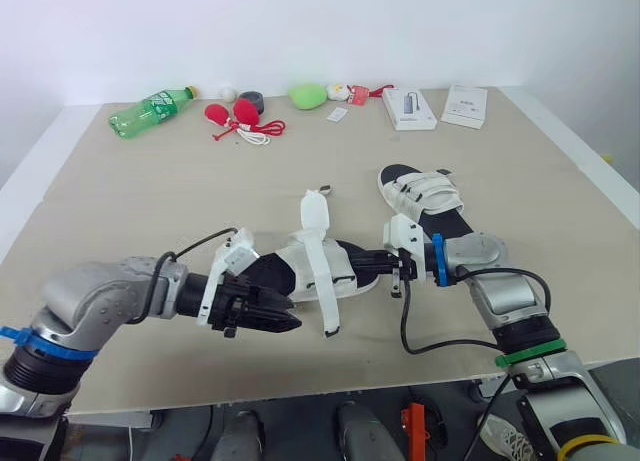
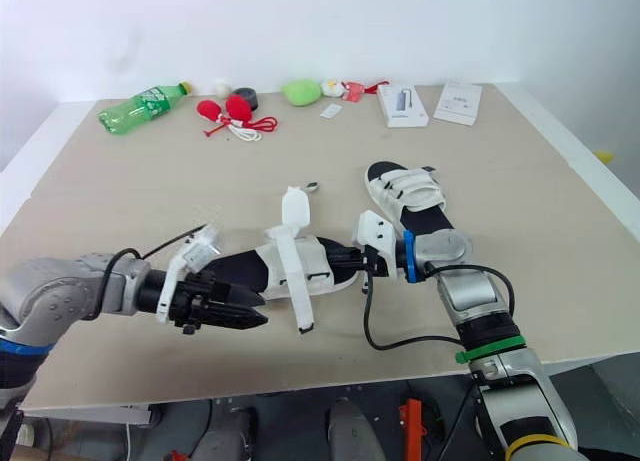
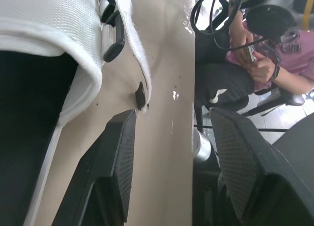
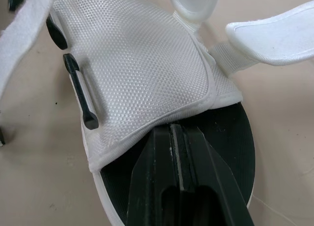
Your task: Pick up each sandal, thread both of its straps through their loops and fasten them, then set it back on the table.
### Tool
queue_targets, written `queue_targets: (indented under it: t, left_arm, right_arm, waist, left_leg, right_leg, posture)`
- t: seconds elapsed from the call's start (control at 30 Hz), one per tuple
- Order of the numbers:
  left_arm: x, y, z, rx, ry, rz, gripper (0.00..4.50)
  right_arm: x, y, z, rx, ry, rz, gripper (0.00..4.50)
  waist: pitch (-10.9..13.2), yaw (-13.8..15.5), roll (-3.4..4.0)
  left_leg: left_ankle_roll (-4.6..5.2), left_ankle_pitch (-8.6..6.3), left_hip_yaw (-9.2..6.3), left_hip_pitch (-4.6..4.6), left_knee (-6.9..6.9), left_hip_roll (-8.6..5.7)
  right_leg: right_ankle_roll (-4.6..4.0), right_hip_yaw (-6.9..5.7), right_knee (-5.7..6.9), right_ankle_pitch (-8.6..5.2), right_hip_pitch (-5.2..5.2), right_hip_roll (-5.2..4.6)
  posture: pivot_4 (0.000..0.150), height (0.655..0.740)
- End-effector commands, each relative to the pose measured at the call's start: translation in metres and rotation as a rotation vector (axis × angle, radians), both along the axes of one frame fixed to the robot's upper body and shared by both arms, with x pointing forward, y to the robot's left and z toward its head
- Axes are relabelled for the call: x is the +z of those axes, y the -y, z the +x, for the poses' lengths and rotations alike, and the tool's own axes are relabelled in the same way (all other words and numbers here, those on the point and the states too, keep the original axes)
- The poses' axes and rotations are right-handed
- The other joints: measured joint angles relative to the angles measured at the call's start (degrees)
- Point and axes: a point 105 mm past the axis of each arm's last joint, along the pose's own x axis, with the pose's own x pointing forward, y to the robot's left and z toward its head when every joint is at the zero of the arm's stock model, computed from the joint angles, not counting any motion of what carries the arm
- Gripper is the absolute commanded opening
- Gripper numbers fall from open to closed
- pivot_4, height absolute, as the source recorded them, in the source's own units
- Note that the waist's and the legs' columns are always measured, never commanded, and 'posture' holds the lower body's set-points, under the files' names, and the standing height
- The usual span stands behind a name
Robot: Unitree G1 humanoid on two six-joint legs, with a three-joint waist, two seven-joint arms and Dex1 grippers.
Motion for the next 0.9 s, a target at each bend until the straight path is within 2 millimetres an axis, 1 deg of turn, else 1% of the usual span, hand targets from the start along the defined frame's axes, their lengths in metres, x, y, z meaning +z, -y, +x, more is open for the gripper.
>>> queue_targets:
  t: [0.03,0.1,0.2,0.4,0.67,0.77,0.9]
  left_arm:
    - [-0.001,0.008,0.003,-0.024,0.041,0.012,2.44]
    - [-0.003,0.012,0.003,-0.031,0.044,0.014,2.44]
    - [-0.004,0.014,0.012,-0.011,0.087,0.013,2.44]
    - [-0.001,0.013,0.031,0.028,0.158,0.016,2.44]
    - [0.0,0.009,0.038,0.015,0.196,0.021,2.44]
    - [0.001,0.012,0.035,-0.006,0.186,0.006,2.44]
    - [0.002,0.022,0.015,-0.085,0.116,-0.034,2.44]
  right_arm:
    - [0.01,0.0,-0.001,0.012,0.044,0.0,0.0]
    - [0.01,0.0,-0.002,0.01,0.044,-0.001,0.0]
    - [0.009,0.002,-0.003,0.005,0.044,-0.003,0.0]
    - [0.009,0.002,-0.004,0.001,0.046,-0.005,0.0]
    - [0.01,0.002,-0.004,0.01,0.048,-0.016,0.0]
    - [0.01,0.001,-0.003,0.01,0.05,-0.014,0.0]
    - [0.01,0.001,-0.003,0.01,0.051,-0.014,0.0]
  waist:
    - [0.0,0.0,0.0]
    - [0.0,0.0,0.0]
    - [0.0,0.0,0.0]
    - [0.0,0.0,0.0]
    - [0.0,0.0,0.0]
    - [0.0,0.0,0.0]
    - [0.0,0.0,0.0]
  left_leg:
    - [0.0,0.0,0.0,0.0,0.0,0.0]
    - [0.0,0.0,0.0,0.0,0.0,-0.01]
    - [0.0,0.0,0.0,0.0,0.0,-0.01]
    - [0.0,0.0,0.0,0.0,0.01,-0.01]
    - [0.0,0.0,0.0,-0.01,0.0,-0.01]
    - [0.0,0.0,0.0,-0.01,0.0,-0.01]
    - [0.0,0.0,0.0,-0.02,0.0,-0.02]
  right_leg:
    - [0.0,0.0,-0.01,0.0,0.0,0.0]
    - [0.01,0.01,-0.01,0.0,0.0,0.0]
    - [0.01,0.0,-0.01,0.0,0.0,0.0]
    - [0.01,0.0,-0.01,0.01,0.01,0.0]
    - [0.02,0.01,-0.01,-0.01,0.0,-0.01]
    - [0.03,0.0,-0.01,0.0,0.0,-0.01]
    - [0.03,0.01,-0.02,-0.01,0.0,-0.02]
  posture:
    - [0.15,0.74]
    - [0.15,0.74]
    - [0.15,0.74]
    - [0.15,0.74]
    - [0.15,0.74]
    - [0.15,0.74]
    - [0.15,0.74]
